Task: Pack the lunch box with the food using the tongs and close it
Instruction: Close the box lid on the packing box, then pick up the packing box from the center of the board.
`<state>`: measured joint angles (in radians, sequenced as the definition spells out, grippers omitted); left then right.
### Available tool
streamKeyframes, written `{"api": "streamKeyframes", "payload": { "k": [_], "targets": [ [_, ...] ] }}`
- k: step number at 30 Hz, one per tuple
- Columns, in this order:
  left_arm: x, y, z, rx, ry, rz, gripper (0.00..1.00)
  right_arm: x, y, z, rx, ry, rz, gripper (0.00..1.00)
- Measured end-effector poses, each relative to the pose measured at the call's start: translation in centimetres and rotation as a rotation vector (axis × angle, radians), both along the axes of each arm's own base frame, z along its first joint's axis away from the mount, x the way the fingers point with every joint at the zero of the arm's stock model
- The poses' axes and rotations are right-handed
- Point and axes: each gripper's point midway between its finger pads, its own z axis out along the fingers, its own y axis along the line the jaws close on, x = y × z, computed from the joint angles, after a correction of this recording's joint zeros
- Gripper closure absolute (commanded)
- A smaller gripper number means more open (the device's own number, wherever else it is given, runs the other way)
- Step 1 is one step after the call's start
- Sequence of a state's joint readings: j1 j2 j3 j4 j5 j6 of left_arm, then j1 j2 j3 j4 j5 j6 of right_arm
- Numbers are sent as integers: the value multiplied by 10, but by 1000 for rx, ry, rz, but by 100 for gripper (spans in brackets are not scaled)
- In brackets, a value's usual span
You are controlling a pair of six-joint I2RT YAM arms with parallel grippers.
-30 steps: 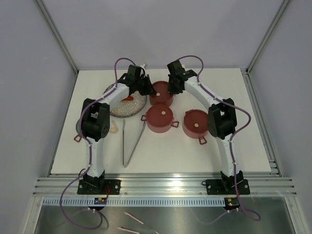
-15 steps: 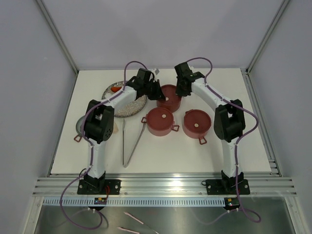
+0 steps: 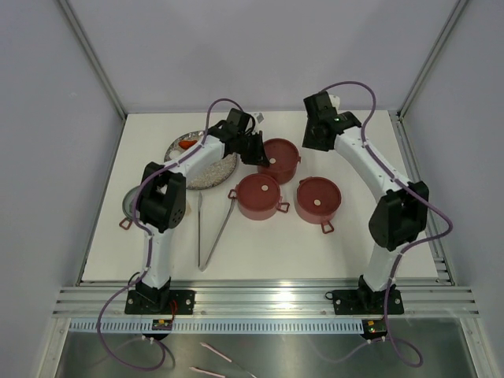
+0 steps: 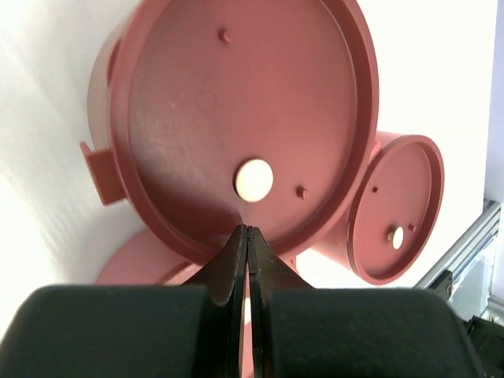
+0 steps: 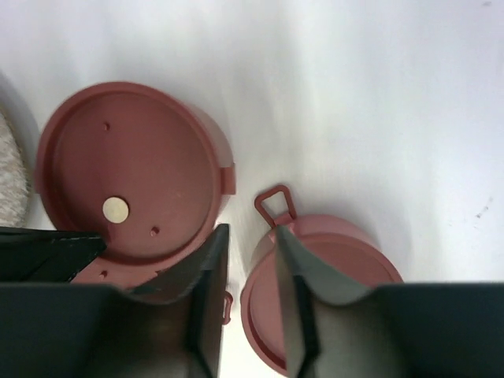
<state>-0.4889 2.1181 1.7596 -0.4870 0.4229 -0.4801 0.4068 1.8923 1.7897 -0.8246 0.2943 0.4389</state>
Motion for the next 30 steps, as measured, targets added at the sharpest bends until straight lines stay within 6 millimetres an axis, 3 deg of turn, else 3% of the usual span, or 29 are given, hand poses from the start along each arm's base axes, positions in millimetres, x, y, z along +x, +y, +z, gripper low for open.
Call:
{"api": "streamKeyframes", "payload": {
  "k": [3, 6, 8, 11, 16, 21, 24, 29, 30],
  "targets": [
    [-3, 1, 3, 15, 8, -11, 100, -14, -23, 27, 12, -55, -45, 50],
    [-8, 2, 7, 24, 12, -20, 100, -39, -50, 30, 9, -48, -99, 45],
    [-12, 4, 13, 27, 14, -25, 99, -60, -63, 21, 6, -12, -135, 40],
    [-18, 7, 34, 19, -6, -29, 98, -102, -73, -8, 24, 75, -179, 35],
    [-30, 13, 92, -26, -102, -34, 94, -179, -79, -52, 137, 187, -273, 32],
    [-41, 18, 121, -39, -154, -46, 91, -213, -67, -66, 316, 184, -334, 31],
    [-47, 21, 114, -18, -145, -49, 90, -213, -58, -71, 359, 207, -339, 33],
    [-74, 47, 64, 108, -36, -13, 83, -204, -39, -68, 381, 194, -247, 33],
    [-81, 54, 53, 136, -10, -5, 75, -202, -33, -64, 392, 183, -214, 33]
  ]
}}
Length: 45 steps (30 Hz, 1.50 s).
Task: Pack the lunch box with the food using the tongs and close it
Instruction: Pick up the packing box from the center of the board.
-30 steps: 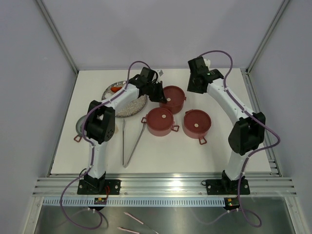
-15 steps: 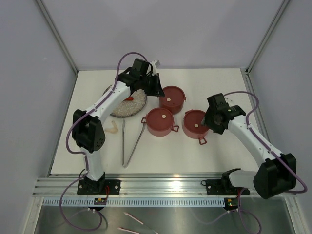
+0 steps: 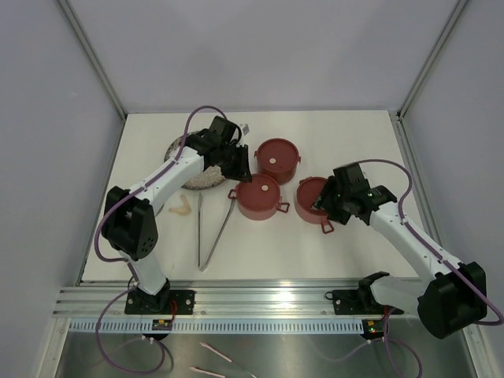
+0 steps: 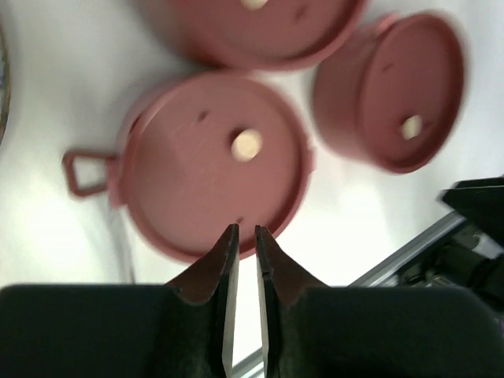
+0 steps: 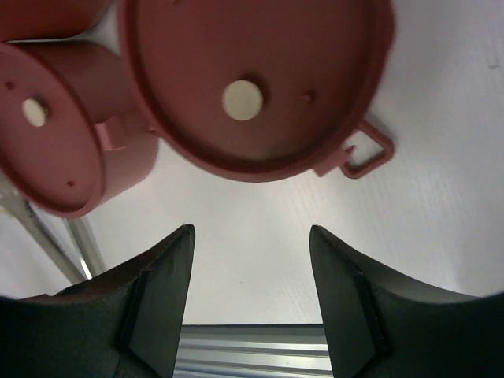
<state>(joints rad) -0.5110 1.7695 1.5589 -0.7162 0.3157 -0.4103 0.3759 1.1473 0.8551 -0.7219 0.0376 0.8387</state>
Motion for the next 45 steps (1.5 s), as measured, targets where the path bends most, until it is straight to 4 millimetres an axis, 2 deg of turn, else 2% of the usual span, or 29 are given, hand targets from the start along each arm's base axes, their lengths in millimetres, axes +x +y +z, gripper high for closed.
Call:
{"api": "streamKeyframes", "payload": {
  "k": [3, 4, 5, 9, 13, 14, 17, 23, 33, 37, 45],
  "targets": [
    [-16, 19, -25, 55, 59, 31, 61, 12, 18, 15, 29, -53, 81, 34],
    [-19, 24, -31, 64, 74, 40, 50, 19, 25, 21, 38, -73, 111, 33],
    [-20, 30, -36, 75, 85, 49, 46, 26, 33, 25, 47, -87, 141, 33],
    [-14, 50, -49, 81, 110, 109, 41, 50, 68, 27, 103, -106, 240, 35],
    [-4, 67, -59, 71, 114, 162, 40, 61, 88, 7, 154, -68, 286, 36],
    [-2, 71, -62, 69, 114, 172, 34, 62, 92, 1, 162, -52, 291, 36],
    [0, 74, -69, 53, 115, 190, 32, 67, 101, -13, 188, -20, 309, 37],
    [-1, 63, -77, -10, 124, 162, 34, 82, 115, -27, 212, 11, 324, 39],
    [5, 61, -82, -45, 125, 169, 37, 81, 123, -47, 213, 64, 331, 41],
    [5, 60, -87, -47, 137, 170, 39, 83, 129, -47, 229, 60, 322, 47],
    [1, 59, -90, -56, 152, 162, 40, 88, 144, -40, 280, 28, 307, 50]
  ]
}}
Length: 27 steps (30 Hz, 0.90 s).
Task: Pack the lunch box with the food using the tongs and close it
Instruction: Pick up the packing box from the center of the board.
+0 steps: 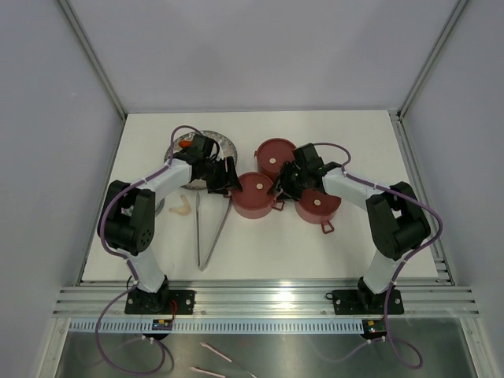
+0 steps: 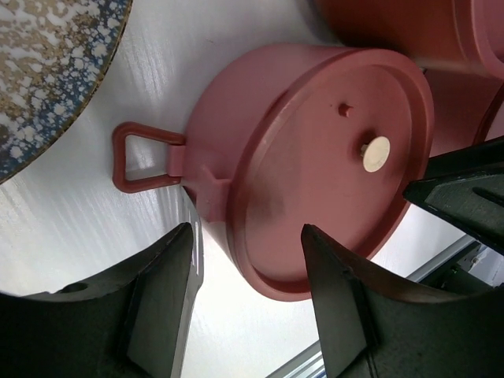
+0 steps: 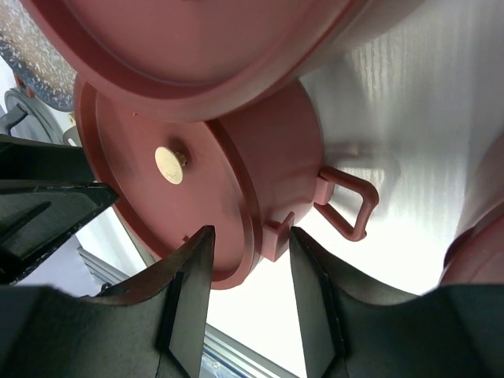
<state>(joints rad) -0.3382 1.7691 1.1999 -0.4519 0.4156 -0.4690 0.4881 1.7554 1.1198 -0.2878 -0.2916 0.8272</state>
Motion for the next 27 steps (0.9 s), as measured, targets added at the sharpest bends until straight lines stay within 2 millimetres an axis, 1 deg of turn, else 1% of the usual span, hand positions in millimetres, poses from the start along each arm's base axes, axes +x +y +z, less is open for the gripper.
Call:
{"api": "streamKeyframes", "payload": {
  "k": [4, 5, 7, 11, 16, 23, 27],
  "targets": [
    [0, -1, 1, -5, -1, -3, 40, 3, 2, 2, 9, -11, -7, 48],
    [0, -1, 0, -6, 0, -4, 40, 3, 2, 2, 11, -11, -8, 43],
    [-1, -1, 0, -7, 1, -4, 41, 4, 3, 2, 13, -14, -11, 39],
    [-4, 0, -4, -6, 11, -5, 46, 4, 3, -3, 5, -13, -14, 39],
    [-5, -3, -5, -23, 9, -15, 49, 3, 2, -5, -3, -10, -19, 43],
    [-4, -1, -6, -13, -4, -24, 48, 4, 1, -7, -13, -15, -27, 39],
    [-3, -1, -5, -12, -14, -33, 48, 3, 1, -10, -8, -10, -36, 44]
  ]
}}
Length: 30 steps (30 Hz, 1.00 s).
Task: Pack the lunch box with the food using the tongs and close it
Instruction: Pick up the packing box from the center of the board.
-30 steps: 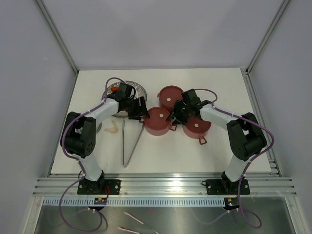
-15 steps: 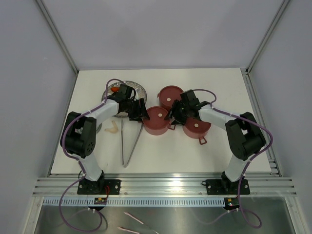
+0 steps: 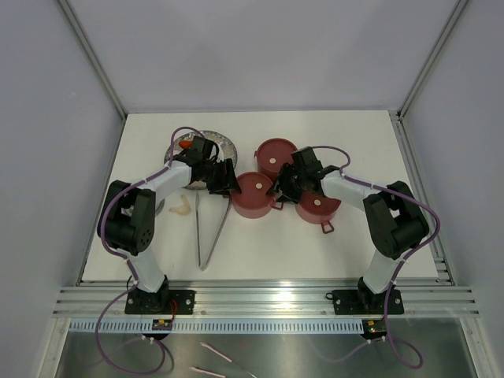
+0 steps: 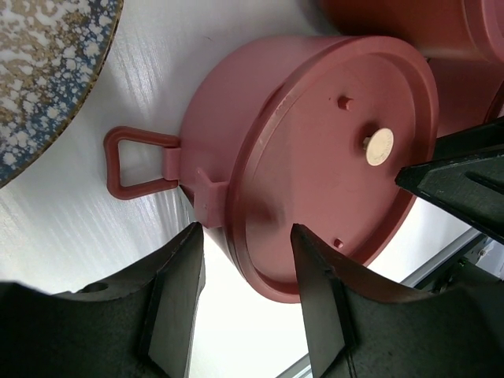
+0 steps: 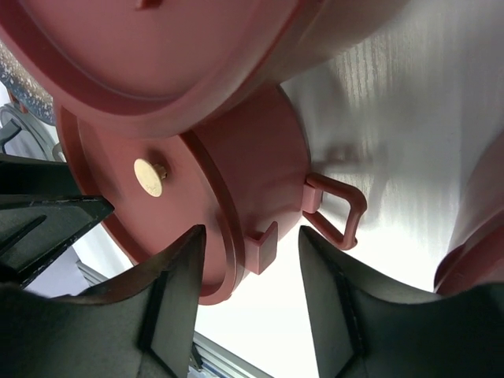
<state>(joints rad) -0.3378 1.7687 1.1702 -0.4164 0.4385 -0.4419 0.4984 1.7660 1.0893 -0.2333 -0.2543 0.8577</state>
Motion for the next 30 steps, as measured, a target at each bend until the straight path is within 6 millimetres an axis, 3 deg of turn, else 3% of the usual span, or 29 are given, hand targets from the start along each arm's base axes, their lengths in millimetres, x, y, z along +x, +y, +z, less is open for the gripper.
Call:
{"api": "streamKeyframes", "payload": {
  "k": [11, 18, 22, 30],
  "targets": [
    [1, -3, 1, -6, -9, -6, 48, -1, 9, -2, 27, -12, -13, 54],
    [3, 2, 3, 6, -22, 0, 44, 4, 10, 0, 39, -41, -21, 100],
    [-2, 1, 10, 8, -36, -21, 35, 7, 8, 1, 23, -66, -4, 100],
    [-10, 2, 14, 18, -33, -45, 33, 14, -17, 1, 21, -54, 62, 100]
  ]
}}
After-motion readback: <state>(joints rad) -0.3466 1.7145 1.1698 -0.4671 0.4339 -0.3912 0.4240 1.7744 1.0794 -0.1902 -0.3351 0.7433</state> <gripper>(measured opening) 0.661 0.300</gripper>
